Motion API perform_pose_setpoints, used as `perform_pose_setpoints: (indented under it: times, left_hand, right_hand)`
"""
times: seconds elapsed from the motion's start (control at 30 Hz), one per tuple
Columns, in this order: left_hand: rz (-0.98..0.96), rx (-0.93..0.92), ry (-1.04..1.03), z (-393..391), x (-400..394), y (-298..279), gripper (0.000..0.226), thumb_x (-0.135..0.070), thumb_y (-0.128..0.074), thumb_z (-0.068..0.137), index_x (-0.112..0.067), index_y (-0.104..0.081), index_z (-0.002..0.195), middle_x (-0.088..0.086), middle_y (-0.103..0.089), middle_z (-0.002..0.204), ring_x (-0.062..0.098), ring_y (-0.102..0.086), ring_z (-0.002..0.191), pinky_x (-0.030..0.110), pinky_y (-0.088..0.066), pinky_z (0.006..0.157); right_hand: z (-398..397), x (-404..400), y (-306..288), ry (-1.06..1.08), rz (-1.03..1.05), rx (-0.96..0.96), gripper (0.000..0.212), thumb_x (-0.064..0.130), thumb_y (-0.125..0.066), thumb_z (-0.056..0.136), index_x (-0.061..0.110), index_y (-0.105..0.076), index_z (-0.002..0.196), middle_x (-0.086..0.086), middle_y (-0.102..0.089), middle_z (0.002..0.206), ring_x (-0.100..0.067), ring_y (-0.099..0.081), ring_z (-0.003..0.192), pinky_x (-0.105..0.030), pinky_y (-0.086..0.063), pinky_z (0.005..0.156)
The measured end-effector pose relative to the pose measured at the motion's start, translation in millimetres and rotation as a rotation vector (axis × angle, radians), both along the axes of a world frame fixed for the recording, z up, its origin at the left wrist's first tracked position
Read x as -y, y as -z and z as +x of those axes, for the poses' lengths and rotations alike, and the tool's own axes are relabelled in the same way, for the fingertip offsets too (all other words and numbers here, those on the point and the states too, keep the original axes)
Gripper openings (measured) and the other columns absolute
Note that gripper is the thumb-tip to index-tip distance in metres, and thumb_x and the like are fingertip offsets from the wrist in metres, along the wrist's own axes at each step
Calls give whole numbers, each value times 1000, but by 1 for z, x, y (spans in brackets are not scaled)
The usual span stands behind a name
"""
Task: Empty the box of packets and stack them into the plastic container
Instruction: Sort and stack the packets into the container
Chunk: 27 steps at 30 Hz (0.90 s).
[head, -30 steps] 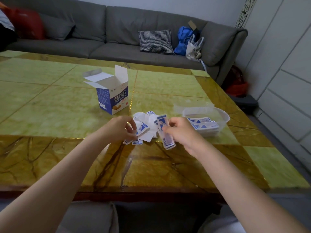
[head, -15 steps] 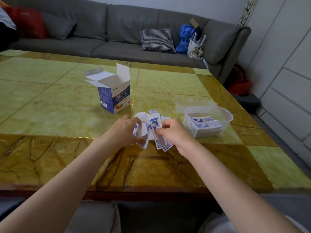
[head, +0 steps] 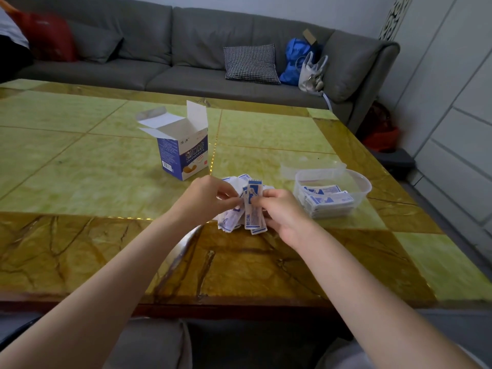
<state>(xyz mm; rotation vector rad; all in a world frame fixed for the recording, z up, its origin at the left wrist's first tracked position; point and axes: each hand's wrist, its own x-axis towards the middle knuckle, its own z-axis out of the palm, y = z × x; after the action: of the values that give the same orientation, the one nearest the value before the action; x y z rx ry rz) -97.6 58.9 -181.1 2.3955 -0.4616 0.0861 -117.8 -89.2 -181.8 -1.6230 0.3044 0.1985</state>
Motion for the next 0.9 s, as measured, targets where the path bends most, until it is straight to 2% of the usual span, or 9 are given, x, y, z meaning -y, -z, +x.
perform_pose_setpoints:
  times: [0.07,0.13,0.23,0.33,0.53,0.67,0.77,0.83,0.9]
  left_hand:
    - [-70,-92,18,0,1,-2,16,-24,-65,84,-11,-71,88,-4,-66,76,2,-60,65,7,-43,56]
    - [-180,-179,22,-1,3,-4,12,-22,-64,84,-11,-70,83,-4,-66,73,4,-62,66,8,-50,61]
    - [-441,-316,25,-1,3,-8,11,-14,-60,87,-12,-67,78,0,-69,76,11,-66,75,19,-56,75]
    - [-665,-479,37,-3,1,-11,14,-9,-55,89,-10,-65,79,6,-70,80,13,-68,77,19,-56,78]
    - [-858,-602,60,-8,-1,-17,18,-7,-51,91,-7,-62,77,7,-72,77,12,-71,74,20,-57,76]
    - [-914,-590,-23,-5,-3,-20,16,-6,-48,92,-5,-59,81,3,-72,64,9,-69,59,16,-57,59]
    - [-946,-546,-148,1,-11,-18,13,-6,-49,92,-3,-60,86,5,-73,65,10,-70,61,16,-57,58]
    - [-942,-585,-200,3,-14,-15,11,-6,-51,91,-1,-60,88,8,-73,69,12,-71,62,17,-57,58]
    - [-829,-608,-219,2,-13,-11,10,-7,-53,90,-2,-60,85,11,-71,77,11,-70,63,16,-56,56]
  right_hand:
    - [0,3,-4,0,183,-56,17,-1,-46,93,7,-58,83,-10,-60,80,-22,-59,72,-34,-51,68]
    - [-2,5,-8,-4,320,-89,15,0,-45,94,5,-56,87,-12,-59,78,-22,-57,70,-34,-50,66]
    - [-1,10,-8,-4,333,-65,10,1,-46,94,4,-55,97,-12,-60,81,-24,-58,72,-38,-51,71]
    - [-1,13,-8,13,358,-47,10,0,-48,93,4,-54,99,-12,-60,81,-24,-60,71,-39,-51,71]
    - [0,13,-11,27,381,6,14,-3,-50,91,8,-58,90,-9,-63,81,-20,-61,71,-34,-51,69]
    - [1,14,-10,74,229,49,15,-1,-54,89,6,-60,100,-6,-66,79,-15,-65,64,-29,-54,61]
    - [3,18,-10,83,227,80,15,-2,-54,89,7,-60,99,-5,-68,79,-10,-67,58,-26,-55,58]
    - [1,16,-10,55,227,38,13,-2,-54,88,9,-60,94,-6,-67,80,-13,-67,61,-31,-55,63]
    - [-1,12,-7,54,126,31,13,0,-56,88,12,-59,88,-8,-67,85,-17,-66,68,-34,-54,68]
